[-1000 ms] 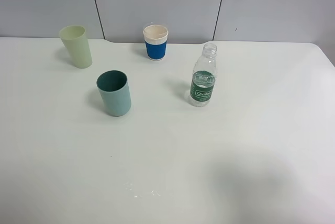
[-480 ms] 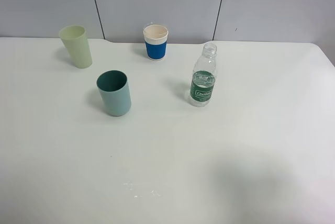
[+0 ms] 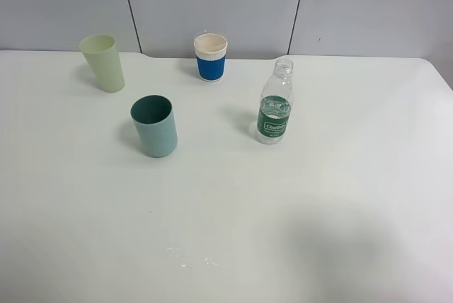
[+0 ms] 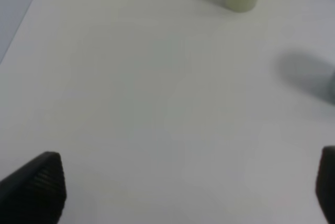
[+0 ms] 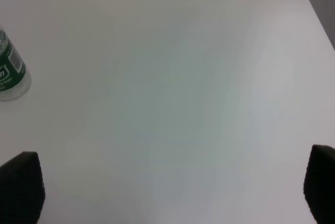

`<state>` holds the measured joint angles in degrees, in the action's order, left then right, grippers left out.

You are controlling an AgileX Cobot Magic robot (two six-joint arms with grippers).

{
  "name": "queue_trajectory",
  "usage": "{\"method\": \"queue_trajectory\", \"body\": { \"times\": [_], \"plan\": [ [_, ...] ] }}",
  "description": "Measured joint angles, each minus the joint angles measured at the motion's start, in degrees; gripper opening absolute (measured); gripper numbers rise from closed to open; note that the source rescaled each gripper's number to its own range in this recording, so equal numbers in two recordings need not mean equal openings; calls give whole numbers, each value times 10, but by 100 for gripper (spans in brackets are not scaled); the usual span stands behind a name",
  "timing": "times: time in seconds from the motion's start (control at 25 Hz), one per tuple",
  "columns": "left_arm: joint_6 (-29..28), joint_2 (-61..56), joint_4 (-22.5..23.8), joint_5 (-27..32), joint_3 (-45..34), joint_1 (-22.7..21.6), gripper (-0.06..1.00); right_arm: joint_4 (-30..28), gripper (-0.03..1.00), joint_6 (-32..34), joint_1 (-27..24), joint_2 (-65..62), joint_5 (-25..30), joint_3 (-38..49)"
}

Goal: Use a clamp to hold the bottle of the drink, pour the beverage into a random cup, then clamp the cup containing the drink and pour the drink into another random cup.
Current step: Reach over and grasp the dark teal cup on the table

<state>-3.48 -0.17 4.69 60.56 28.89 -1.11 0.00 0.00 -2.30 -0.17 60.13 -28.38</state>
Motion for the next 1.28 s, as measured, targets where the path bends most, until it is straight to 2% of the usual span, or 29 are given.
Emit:
{"method": "queue_trajectory", "body": {
  "times": [0.2,0.36,0.56,0.68,1.0,1.28],
  "plan": [
    [16,0,0,-5,1,0,89,0,100,0,0,0,0,0],
    [48,20,-2,-50,10,0,86,0,100,0,0,0,0,0],
    [55,108,-10,-112,11,2,84,0,100,0,0,0,0,0],
    [56,172,-9,-141,11,38,82,0,100,0,0,0,0,0],
    [57,374,-4,-155,11,149,81,0,100,0,0,0,0,0],
    [55,483,-6,-193,11,248,81,0,100,0,0,0,0,0]
  ]
}}
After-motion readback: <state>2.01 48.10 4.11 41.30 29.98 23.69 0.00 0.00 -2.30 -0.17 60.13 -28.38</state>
